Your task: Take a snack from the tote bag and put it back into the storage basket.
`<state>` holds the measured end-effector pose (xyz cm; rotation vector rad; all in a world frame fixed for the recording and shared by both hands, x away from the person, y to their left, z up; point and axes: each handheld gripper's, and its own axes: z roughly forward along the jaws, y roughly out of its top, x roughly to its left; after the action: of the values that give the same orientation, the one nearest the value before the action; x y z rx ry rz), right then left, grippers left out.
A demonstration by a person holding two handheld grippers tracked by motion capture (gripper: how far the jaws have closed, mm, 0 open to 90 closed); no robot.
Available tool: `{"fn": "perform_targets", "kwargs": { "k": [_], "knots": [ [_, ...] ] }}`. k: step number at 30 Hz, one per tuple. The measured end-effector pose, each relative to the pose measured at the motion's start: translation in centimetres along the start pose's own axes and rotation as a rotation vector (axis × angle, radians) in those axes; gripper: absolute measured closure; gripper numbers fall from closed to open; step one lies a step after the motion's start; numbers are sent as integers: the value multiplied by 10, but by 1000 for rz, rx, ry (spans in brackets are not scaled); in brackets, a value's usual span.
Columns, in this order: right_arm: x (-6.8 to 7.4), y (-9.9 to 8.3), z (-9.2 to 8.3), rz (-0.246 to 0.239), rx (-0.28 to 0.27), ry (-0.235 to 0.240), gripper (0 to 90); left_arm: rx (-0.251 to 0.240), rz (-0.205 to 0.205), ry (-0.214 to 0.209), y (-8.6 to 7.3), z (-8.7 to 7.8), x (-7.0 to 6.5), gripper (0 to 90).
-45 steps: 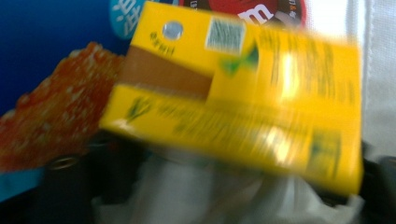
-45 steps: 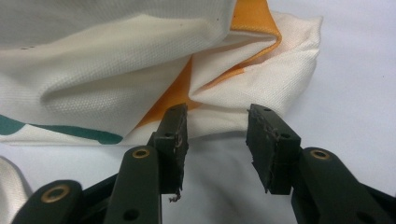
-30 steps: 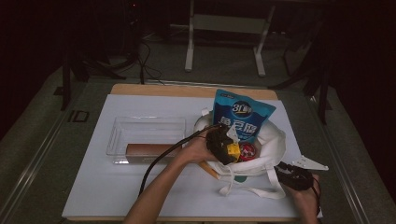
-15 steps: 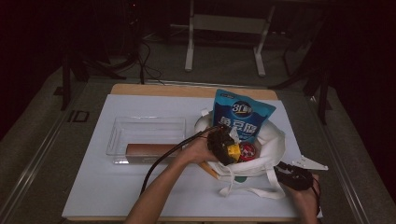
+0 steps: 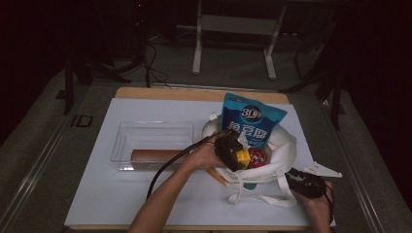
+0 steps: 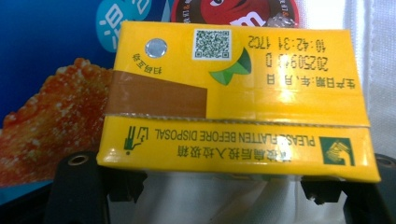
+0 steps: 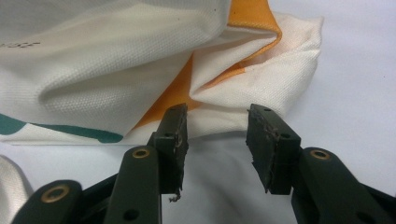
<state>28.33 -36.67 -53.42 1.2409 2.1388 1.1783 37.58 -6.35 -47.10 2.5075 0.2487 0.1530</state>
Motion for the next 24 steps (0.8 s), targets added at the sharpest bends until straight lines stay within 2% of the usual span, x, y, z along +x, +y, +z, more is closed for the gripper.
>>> {"fn": "perform_targets", "kwargs": {
  "k": [4,10,14,24],
  "knots": [
    [0,0,0,1,1,1,577,0,15,22,2,-4,-4,287],
    [0,0,0,3,-1,0,576,-21,-5,25,2,-11,-4,287],
    [0,0,0,3,-2,1,576,-15,4,34,4,-15,-4,287],
    [0,0,0,1,-1,0,576,-51,-5,39,6,-36,-1,287]
  ]
}}
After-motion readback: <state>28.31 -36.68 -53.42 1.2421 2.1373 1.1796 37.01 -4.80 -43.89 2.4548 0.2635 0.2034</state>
